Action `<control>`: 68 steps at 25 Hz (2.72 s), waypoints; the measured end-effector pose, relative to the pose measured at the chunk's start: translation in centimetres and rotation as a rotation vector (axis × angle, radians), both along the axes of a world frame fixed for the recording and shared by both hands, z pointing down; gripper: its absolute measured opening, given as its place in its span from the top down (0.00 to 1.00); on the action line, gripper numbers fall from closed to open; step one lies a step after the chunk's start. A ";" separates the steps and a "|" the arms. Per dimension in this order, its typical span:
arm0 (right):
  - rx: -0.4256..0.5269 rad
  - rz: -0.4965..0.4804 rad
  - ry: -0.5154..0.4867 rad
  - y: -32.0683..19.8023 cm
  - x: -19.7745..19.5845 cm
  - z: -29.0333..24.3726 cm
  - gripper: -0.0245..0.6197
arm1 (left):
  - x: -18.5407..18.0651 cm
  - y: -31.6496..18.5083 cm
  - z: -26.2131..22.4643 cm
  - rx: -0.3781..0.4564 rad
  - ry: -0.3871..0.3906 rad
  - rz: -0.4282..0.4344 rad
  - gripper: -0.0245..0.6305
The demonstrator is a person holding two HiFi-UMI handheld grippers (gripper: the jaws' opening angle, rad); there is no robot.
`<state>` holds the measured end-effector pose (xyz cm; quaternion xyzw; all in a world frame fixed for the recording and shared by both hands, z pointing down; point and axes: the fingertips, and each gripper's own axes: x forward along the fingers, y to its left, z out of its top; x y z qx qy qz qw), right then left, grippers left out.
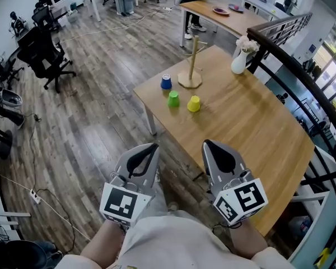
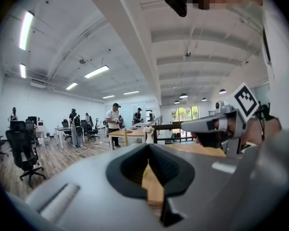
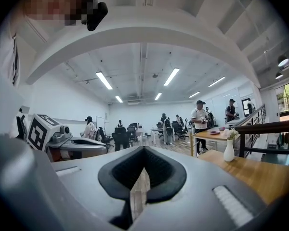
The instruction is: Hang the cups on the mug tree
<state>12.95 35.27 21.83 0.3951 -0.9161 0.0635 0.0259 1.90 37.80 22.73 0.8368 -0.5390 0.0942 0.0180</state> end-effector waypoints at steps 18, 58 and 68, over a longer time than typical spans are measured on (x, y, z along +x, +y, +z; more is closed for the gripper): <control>-0.054 -0.028 0.040 -12.3 -6.6 3.4 0.96 | -4.7 -13.8 3.5 -0.039 0.003 0.030 0.96; -0.202 0.187 0.087 -36.4 -14.1 8.1 0.96 | -13.2 -38.8 8.9 -0.193 0.033 0.191 0.96; -0.226 0.199 0.084 -38.1 -11.3 9.7 0.96 | -10.4 -40.5 10.0 -0.211 0.023 0.197 0.96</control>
